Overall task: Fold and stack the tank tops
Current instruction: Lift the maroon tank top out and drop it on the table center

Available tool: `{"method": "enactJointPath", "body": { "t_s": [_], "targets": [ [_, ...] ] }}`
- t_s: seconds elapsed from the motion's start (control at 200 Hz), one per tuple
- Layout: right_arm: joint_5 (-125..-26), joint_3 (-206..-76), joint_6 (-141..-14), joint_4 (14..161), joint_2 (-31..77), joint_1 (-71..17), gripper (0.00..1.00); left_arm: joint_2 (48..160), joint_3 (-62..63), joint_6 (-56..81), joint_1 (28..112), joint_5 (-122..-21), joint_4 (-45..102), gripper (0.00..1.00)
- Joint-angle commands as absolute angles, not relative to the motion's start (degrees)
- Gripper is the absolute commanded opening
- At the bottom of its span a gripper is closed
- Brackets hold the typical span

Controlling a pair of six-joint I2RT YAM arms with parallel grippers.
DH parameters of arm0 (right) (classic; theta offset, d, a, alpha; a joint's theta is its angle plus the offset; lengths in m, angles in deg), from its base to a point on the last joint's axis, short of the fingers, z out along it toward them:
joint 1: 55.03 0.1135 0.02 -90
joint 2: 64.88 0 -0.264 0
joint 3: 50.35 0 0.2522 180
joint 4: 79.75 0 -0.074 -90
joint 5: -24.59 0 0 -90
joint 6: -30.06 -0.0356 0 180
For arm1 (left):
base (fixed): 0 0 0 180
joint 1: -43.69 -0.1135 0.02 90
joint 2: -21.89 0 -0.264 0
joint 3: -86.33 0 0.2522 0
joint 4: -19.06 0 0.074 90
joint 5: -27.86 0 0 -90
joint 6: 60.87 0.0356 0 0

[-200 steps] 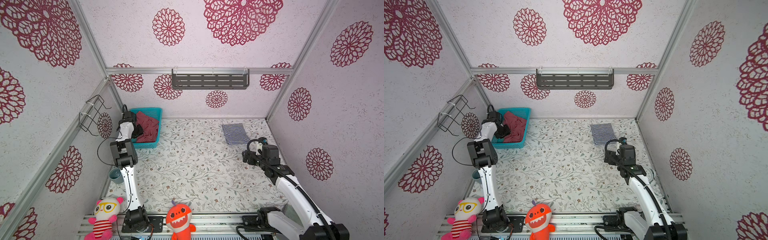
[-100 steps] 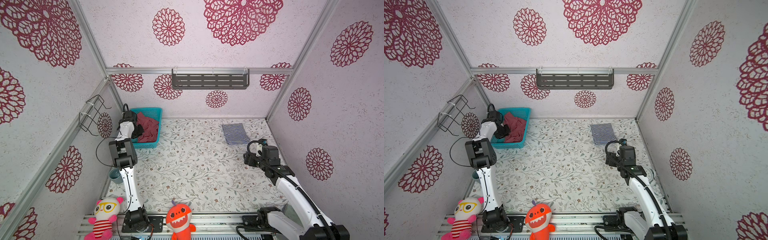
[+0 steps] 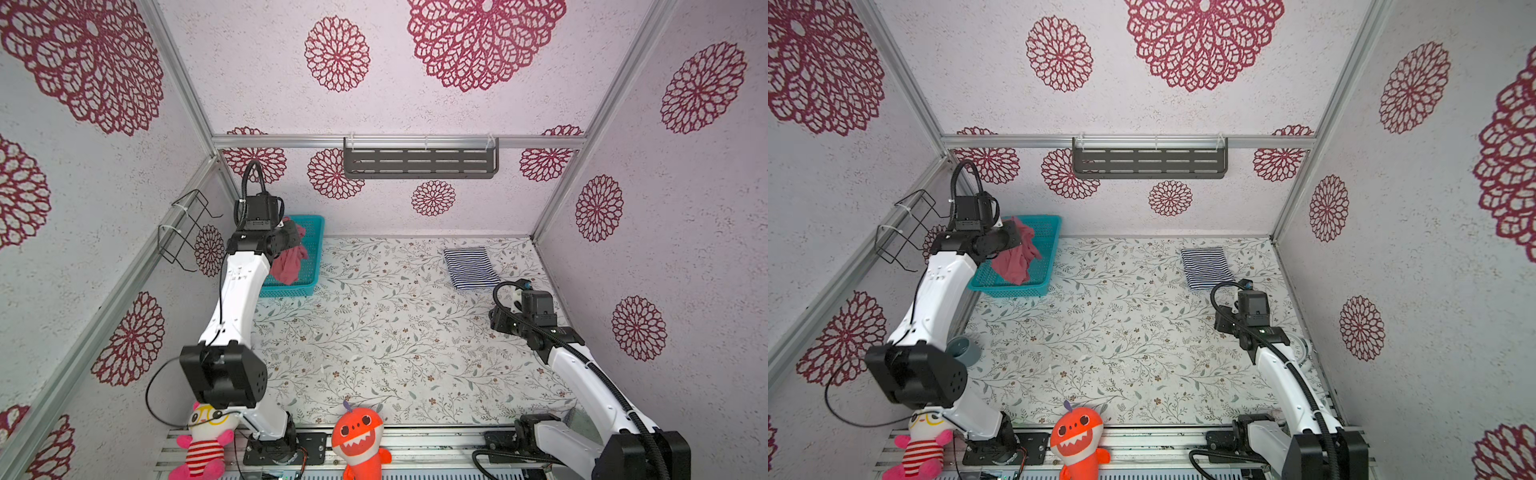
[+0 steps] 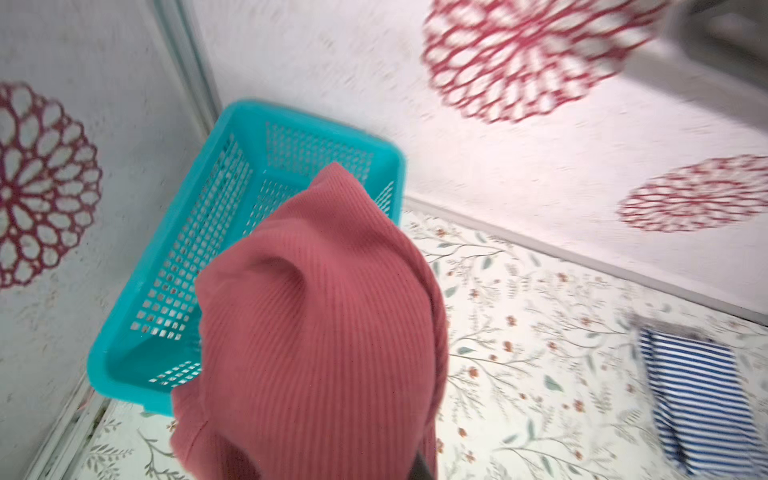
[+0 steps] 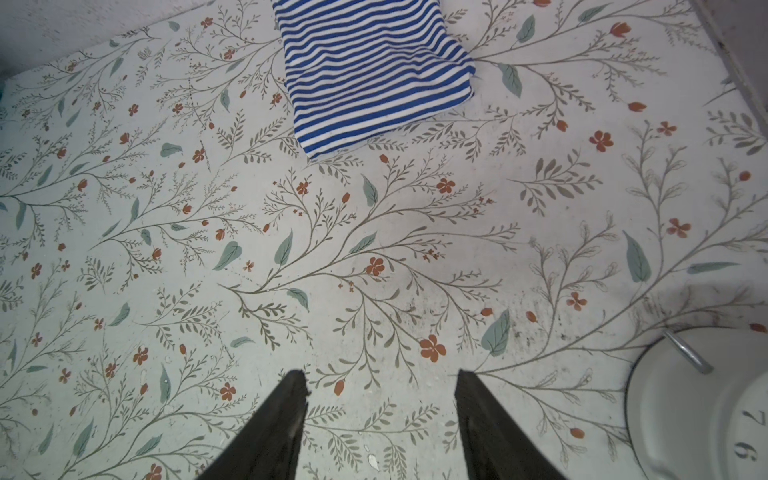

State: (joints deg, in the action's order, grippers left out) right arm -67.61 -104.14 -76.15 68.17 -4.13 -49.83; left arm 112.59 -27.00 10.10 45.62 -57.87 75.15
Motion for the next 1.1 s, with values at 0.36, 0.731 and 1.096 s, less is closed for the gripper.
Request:
{"method": "enactJointPath", "body": {
  "t_s": [0.36,0.731,1.096],
  "targets": [
    [-70.0,-108.8,-74.5,65.5,-0.9,-50.1,0.61,109.2,-12.0,2.1,62.7,-76.2,63.8,0.06],
    [-69.9,-109.1,-76.1,65.7,3.5,-43.7,0.62,113.2,-9.2,3.0,66.5,-63.7,72.9,0.61],
    [-73.2,-115.2,-84.3,77.9,17.4,-33.0,0.47,113.3,6.1,-12.5,81.6,-62.2,69.4,0.39]
  ]
}}
